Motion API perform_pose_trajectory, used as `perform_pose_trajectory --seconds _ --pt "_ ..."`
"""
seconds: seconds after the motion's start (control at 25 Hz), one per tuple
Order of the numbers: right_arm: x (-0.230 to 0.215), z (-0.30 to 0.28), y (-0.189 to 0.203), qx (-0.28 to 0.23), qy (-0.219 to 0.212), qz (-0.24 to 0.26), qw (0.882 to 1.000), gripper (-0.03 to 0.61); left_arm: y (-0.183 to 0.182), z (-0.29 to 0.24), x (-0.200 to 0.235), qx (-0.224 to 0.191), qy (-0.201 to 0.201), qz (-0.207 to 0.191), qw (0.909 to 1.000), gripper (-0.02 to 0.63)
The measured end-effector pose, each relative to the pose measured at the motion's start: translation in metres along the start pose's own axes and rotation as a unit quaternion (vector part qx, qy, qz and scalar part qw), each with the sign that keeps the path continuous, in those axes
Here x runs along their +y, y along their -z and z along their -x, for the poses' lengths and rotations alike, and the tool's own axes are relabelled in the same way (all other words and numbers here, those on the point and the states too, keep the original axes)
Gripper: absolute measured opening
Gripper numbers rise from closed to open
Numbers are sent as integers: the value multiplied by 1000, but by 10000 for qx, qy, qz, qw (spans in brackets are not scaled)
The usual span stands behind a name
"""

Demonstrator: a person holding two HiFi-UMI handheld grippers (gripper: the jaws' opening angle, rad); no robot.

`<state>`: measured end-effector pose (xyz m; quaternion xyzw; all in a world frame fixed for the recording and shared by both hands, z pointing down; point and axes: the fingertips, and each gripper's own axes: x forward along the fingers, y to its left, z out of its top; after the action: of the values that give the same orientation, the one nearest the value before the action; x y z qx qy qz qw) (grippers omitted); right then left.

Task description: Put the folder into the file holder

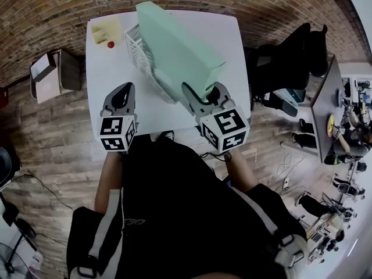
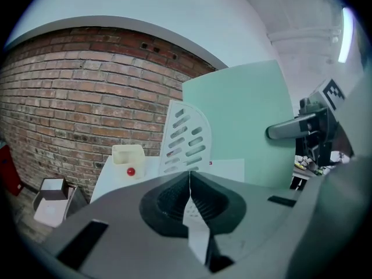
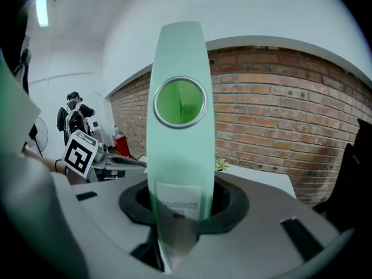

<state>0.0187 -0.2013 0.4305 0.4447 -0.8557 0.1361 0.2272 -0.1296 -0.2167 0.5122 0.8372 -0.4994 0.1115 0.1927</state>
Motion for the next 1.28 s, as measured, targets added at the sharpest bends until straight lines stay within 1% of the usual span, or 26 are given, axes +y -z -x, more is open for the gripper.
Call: perform_pose_trajectory --seconds 0.12,0.28,0.48,0.64,0.84,1.0,1.08,1.28 --pt "3 2 1 -374 50 -33 9993 150 0 2 1 6 5 -35 10000 23" --pt "4 9 -1 -903 -8 -231 9956 149 0 5 1 21 9 -85 10000 23" --pt "0 23 -12 -1603 63 -178 9869 149 -2 9 -2 17 -31 -129 9999 23" --pt "-4 25 -16 -2025 77 -208 9790 147 -3 9 -11 34 64 -89 9999 23" --pt "-6 20 -18 -2379 -76 -387 9705 147 -4 9 -22 102 118 -214 9996 23" --pt "-8 16 -19 -2673 -123 -406 9627 147 0 13 -30 225 120 -363 9990 23" --pt "-9 10 -16 -2676 -109 -375 9627 147 1 14 -32 288 117 -426 9986 23" --pt "-6 -3 -7 -2433 -148 -319 9693 150 3 17 -30 350 94 -444 9984 23"
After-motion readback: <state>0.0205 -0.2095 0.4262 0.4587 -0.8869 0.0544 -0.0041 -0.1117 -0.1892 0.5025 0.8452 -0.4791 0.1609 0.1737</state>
